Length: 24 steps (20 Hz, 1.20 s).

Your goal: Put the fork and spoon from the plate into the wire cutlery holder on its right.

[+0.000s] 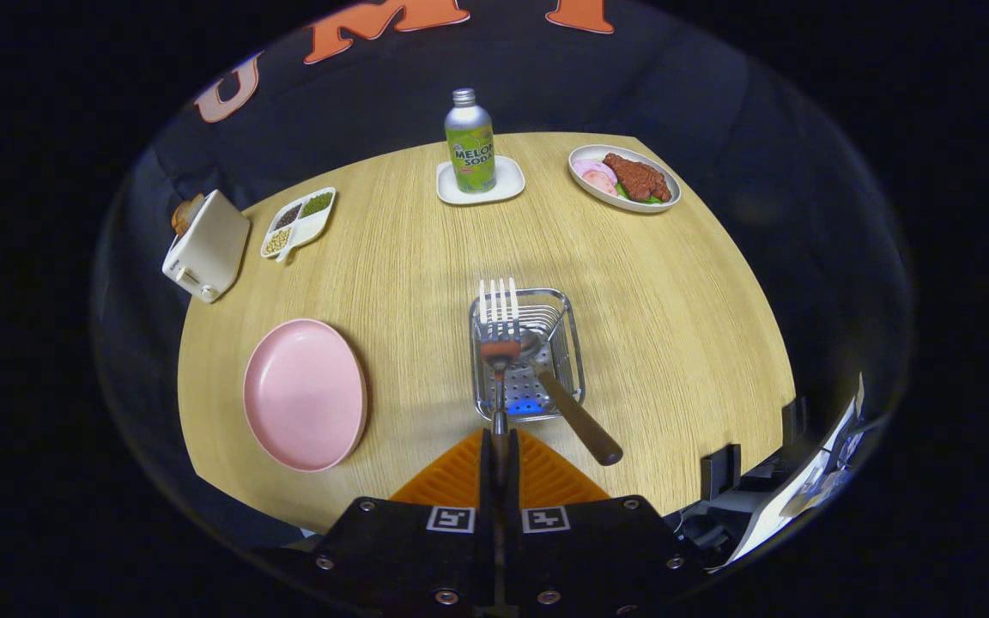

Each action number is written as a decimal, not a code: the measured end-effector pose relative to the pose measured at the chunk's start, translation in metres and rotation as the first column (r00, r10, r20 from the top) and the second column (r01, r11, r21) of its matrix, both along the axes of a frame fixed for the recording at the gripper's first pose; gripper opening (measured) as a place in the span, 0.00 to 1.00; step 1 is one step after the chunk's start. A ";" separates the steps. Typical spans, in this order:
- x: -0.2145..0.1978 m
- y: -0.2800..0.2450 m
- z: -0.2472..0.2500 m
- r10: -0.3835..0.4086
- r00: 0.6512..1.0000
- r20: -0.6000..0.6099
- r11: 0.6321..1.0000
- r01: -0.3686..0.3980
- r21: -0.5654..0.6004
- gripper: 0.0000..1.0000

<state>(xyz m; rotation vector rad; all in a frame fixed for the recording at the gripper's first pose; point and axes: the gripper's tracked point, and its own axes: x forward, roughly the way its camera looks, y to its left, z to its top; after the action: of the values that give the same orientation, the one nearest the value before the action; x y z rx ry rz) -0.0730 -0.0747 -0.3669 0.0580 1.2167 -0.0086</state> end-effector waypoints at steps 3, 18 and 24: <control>0.000 -0.003 -0.006 0.010 1.000 -0.019 1.000 -0.010 0.001 0.06; 0.091 -0.003 0.086 0.010 0.914 0.405 0.999 -0.022 0.025 0.13; 0.124 0.004 0.203 0.002 0.702 0.712 1.000 -0.018 0.015 0.34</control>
<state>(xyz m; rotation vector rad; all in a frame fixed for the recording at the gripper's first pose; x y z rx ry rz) 0.0509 -0.0706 -0.1640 0.0650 0.4244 0.0341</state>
